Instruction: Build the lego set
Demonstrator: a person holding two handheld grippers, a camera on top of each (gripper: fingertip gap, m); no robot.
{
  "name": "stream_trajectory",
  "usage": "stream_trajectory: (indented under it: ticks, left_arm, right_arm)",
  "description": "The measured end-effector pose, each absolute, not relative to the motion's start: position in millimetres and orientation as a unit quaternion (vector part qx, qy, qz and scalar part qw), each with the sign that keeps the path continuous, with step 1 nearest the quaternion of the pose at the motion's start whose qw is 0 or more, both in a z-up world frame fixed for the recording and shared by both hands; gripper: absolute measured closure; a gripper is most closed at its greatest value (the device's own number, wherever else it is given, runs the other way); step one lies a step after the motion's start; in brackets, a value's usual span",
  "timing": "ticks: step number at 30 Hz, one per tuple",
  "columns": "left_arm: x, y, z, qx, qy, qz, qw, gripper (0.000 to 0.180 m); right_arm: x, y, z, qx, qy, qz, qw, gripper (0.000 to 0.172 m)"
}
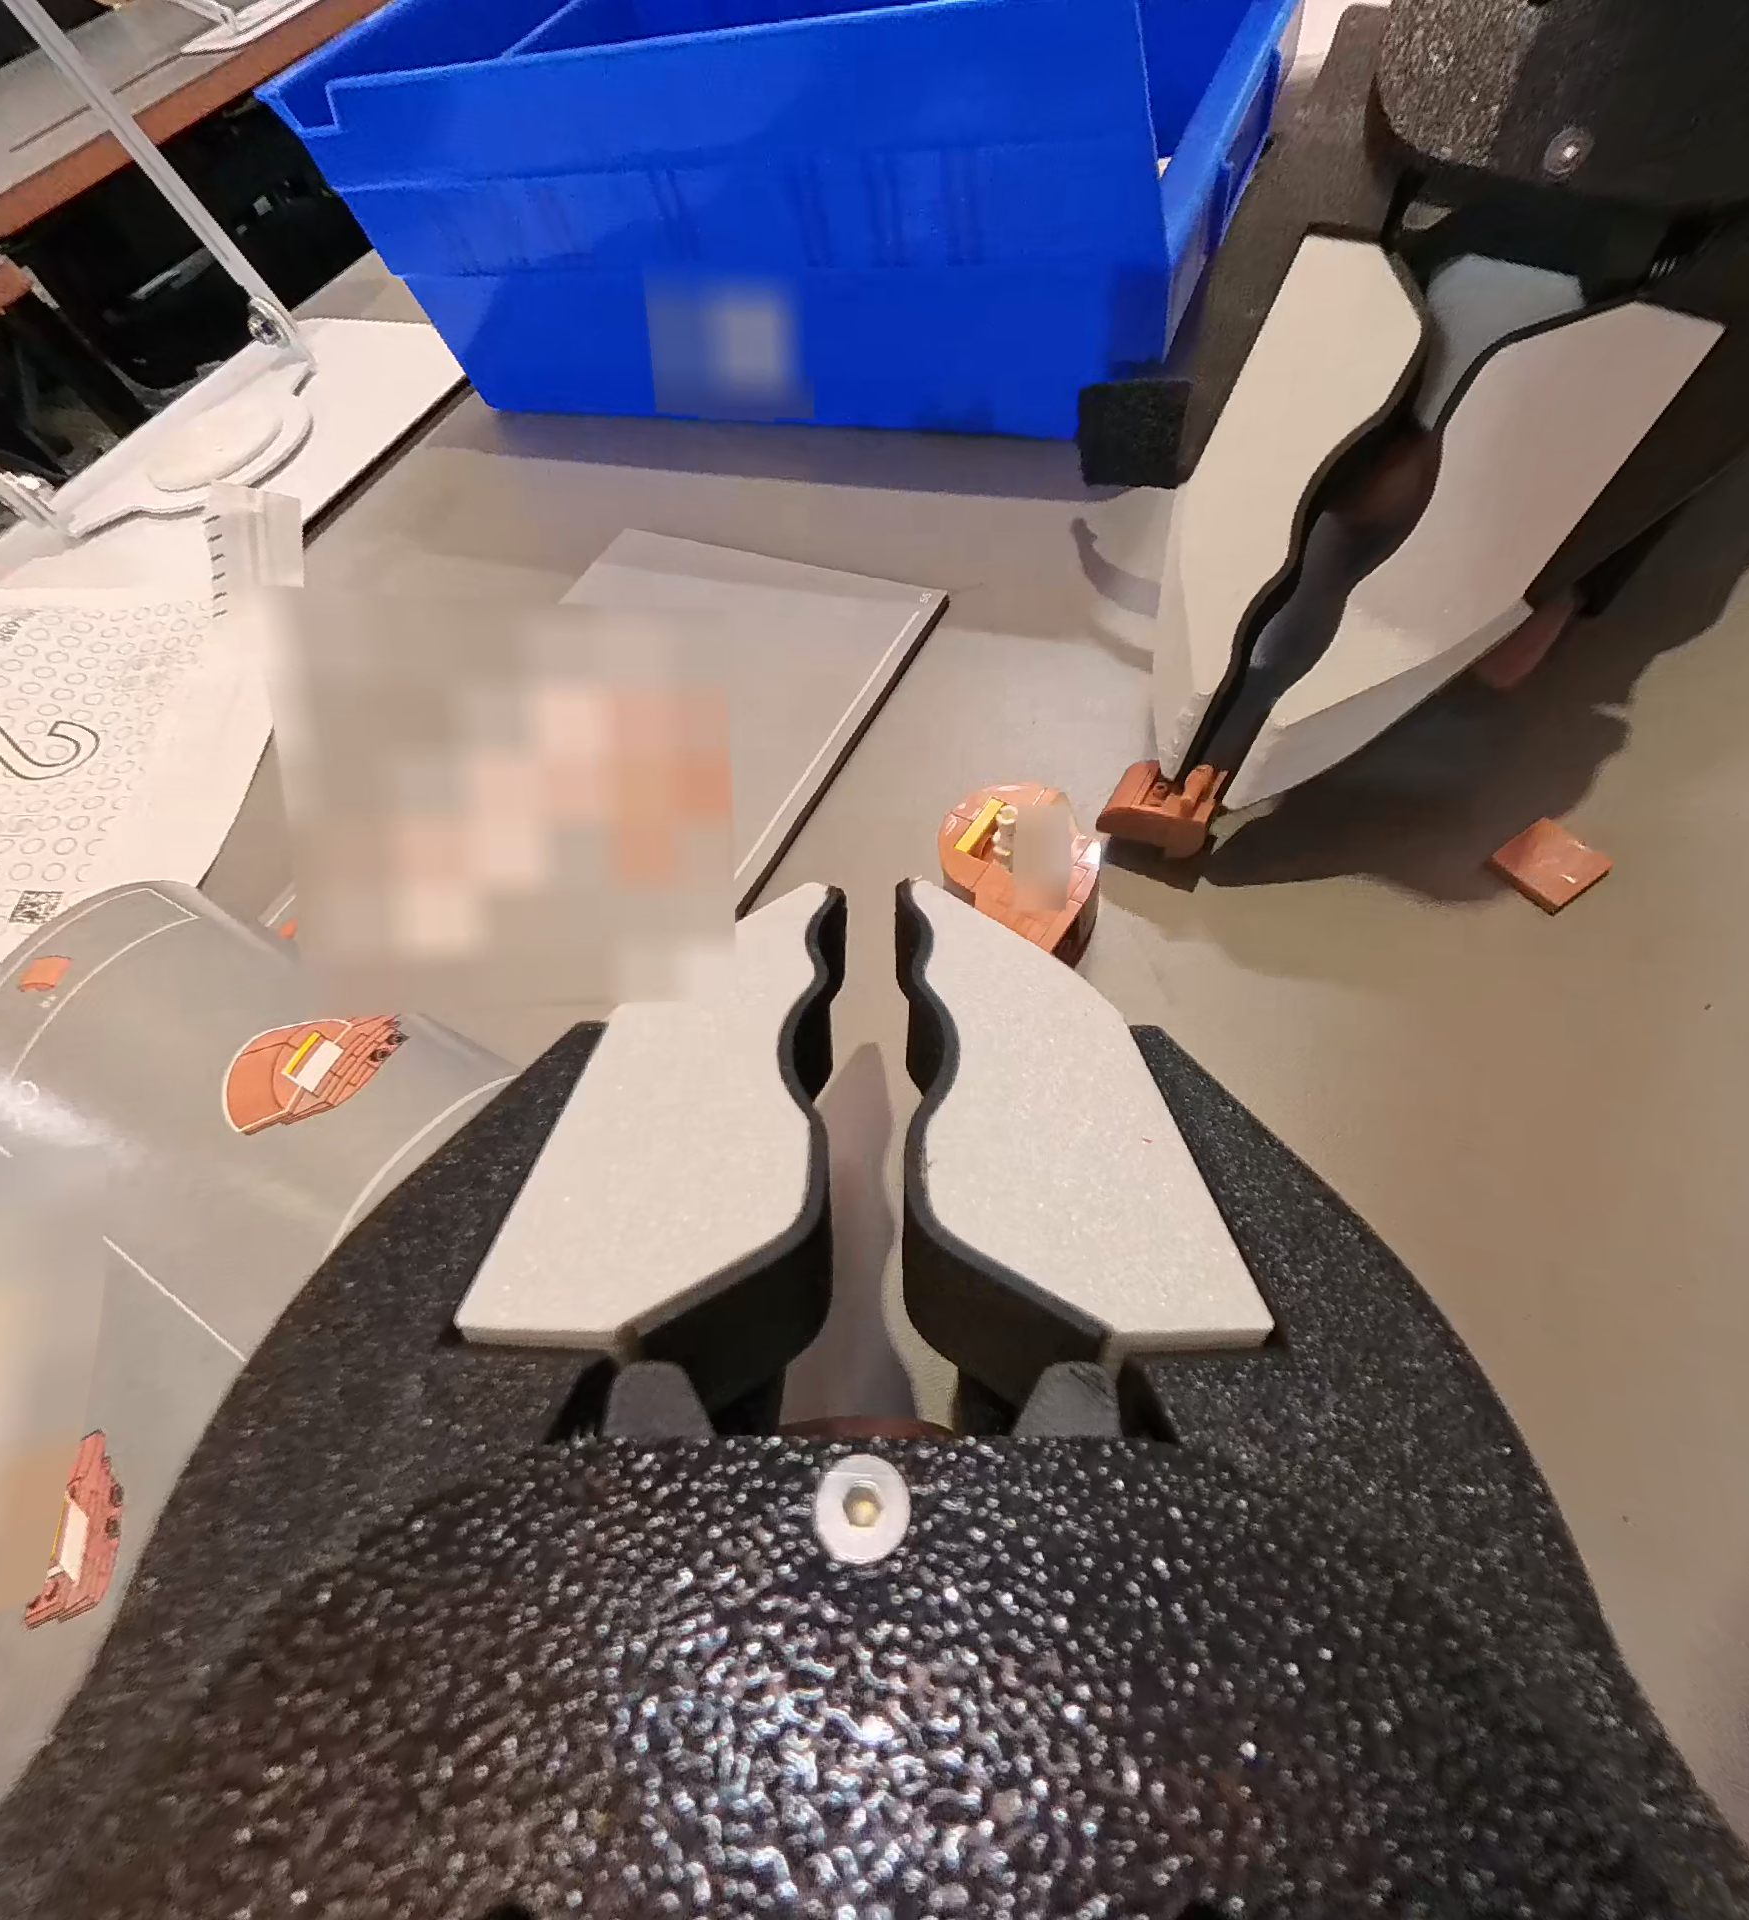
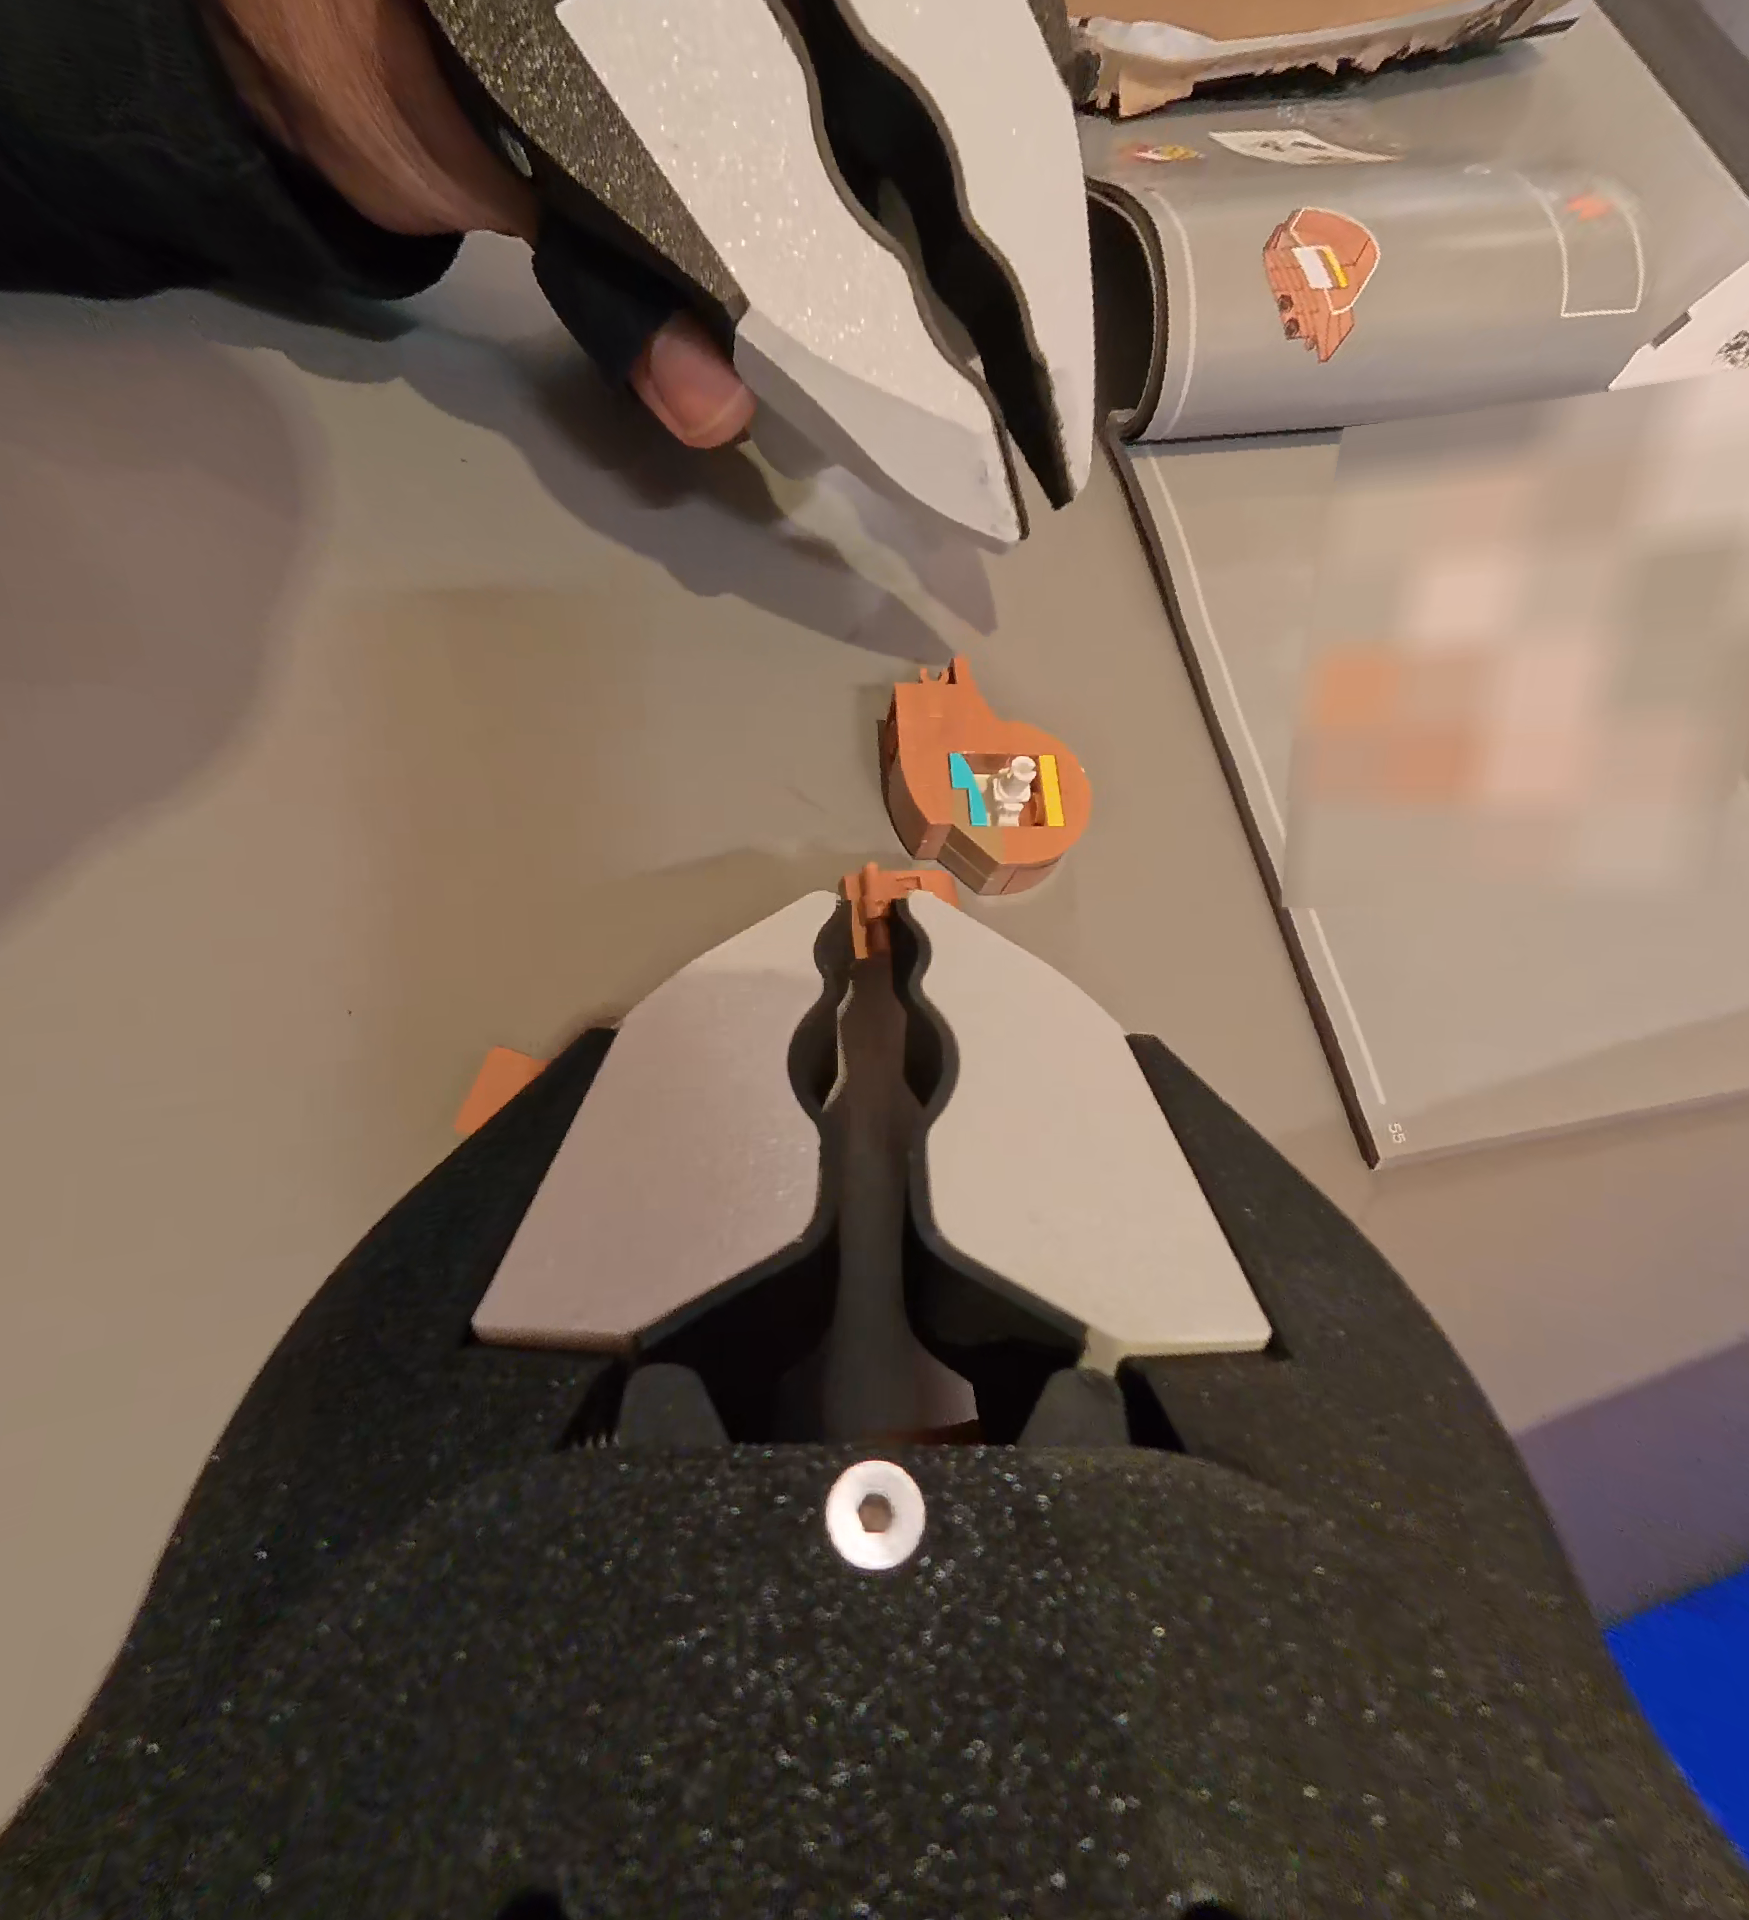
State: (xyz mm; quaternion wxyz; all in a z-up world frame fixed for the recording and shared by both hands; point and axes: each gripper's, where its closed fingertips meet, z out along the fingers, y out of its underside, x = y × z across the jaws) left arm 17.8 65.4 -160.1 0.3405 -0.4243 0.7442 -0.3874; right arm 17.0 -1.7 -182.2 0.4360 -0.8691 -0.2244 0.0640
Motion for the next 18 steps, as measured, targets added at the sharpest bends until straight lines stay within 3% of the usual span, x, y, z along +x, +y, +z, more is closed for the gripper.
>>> stream_trajectory:
  ticks: [18]
  left_arm:
    - [16, 52, -137, -0.409, 0.708, -0.478, 0.321, 0.171]
  right_arm:
    - [13, 4, -133, -0.776, -0.217, 0.097, 0.584, 0.165]
